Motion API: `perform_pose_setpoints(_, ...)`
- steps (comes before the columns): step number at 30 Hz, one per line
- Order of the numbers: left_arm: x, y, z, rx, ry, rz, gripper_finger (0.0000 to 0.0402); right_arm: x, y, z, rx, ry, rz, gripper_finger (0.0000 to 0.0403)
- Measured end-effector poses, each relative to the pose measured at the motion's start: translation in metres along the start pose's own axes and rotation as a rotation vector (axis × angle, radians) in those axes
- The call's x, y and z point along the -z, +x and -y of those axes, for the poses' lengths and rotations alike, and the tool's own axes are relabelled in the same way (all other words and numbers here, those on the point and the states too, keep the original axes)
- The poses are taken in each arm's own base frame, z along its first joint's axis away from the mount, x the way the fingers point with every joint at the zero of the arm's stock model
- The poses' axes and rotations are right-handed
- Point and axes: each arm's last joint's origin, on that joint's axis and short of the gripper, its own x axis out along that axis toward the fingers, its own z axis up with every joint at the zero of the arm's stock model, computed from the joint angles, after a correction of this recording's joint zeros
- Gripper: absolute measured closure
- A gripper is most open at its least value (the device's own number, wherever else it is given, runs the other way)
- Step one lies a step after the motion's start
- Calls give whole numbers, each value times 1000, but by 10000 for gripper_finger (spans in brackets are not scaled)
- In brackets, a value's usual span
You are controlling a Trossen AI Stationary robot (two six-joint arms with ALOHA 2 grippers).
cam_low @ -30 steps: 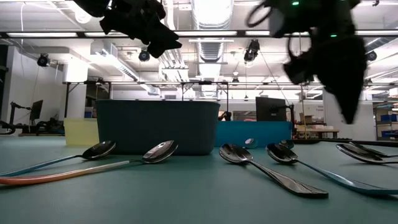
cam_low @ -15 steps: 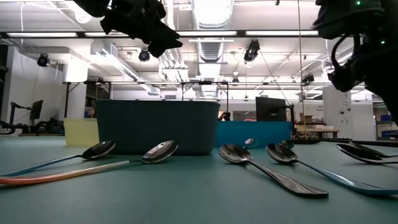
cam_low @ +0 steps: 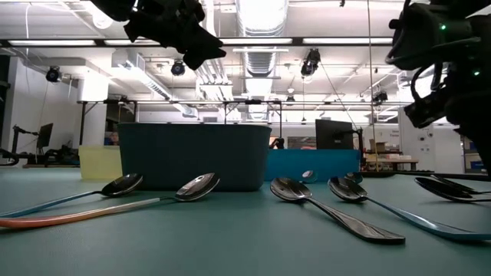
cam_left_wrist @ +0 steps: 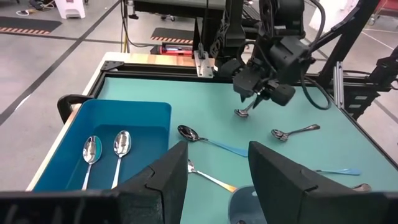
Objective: Sort silverware by color (type)
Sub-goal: Put the black spoon into the gray bin
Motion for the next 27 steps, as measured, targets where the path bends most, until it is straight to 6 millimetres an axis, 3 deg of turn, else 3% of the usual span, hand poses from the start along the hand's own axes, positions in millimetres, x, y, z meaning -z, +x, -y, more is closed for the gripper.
perform_pose_setpoints(11,-1,0,0,-4,11,13,251,-7,20,-7,84,-15,-28,283)
perform_pose_setpoints(21,-1,0,0,-4,22,13,251,-8,25,-9,77,-14,-29,383)
perform_pose_setpoints(27,-1,0,-1,-4,34,13,251,-8,24,-9,71,-13,-25,389)
